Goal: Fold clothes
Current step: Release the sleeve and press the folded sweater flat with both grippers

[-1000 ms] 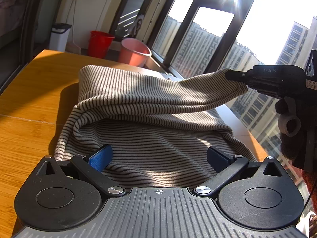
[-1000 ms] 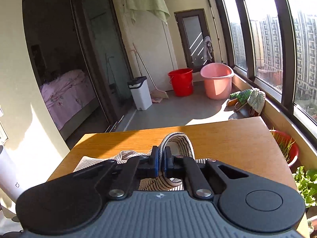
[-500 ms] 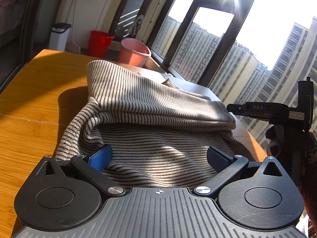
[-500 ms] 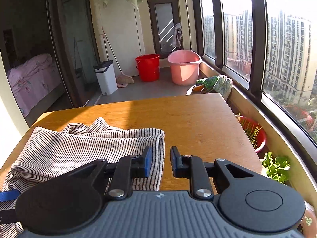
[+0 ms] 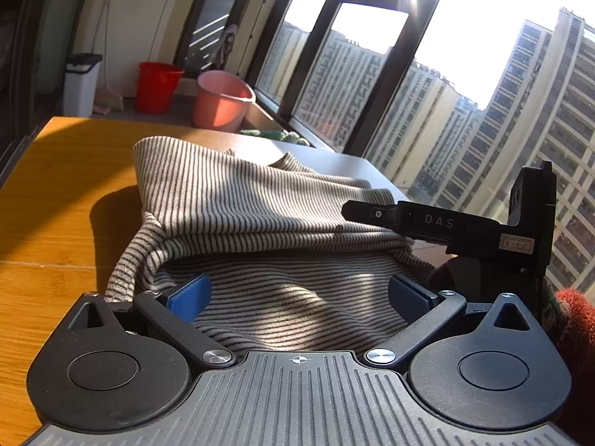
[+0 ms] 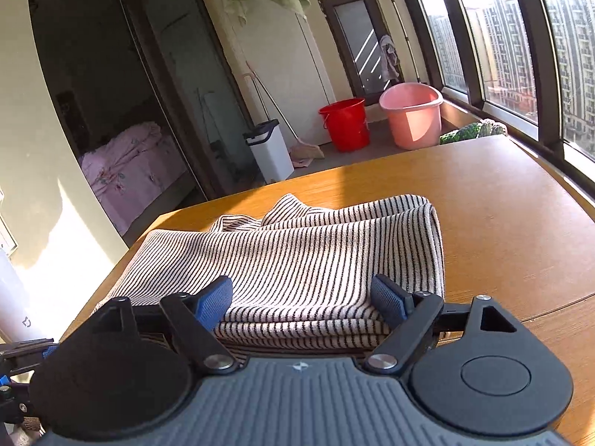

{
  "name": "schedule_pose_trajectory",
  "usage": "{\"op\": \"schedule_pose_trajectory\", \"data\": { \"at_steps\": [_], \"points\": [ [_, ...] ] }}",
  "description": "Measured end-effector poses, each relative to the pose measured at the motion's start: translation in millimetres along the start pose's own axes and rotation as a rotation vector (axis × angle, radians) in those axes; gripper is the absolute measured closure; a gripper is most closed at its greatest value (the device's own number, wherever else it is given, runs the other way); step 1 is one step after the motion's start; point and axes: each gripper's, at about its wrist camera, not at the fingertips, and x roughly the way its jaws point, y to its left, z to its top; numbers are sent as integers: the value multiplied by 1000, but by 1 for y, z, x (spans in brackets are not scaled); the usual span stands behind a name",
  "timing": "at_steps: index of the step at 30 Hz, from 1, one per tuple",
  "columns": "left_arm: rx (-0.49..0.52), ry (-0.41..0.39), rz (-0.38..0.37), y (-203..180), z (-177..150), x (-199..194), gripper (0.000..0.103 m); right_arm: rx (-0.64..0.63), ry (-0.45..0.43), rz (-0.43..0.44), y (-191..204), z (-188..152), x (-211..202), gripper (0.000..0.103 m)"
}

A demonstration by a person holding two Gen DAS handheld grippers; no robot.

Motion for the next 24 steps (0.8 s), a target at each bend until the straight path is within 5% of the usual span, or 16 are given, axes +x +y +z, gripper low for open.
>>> {"op": "schedule_pose_trajectory", "data": {
  "at_steps": [4, 8, 11, 24],
  "points": [
    [-19, -41, 24, 0, 31, 22, 0, 13, 0, 25, -2, 0, -2, 12],
    [-32, 38, 79, 16, 26, 60, 0, 27, 3, 66, -6, 2, -2, 0],
    [76, 12, 110, 7, 16, 65, 0, 23, 10, 66, -5, 2, -1, 0],
    [96, 29, 154, 17, 34, 87, 0, -2, 28, 66, -3, 23, 36, 0]
  ]
}}
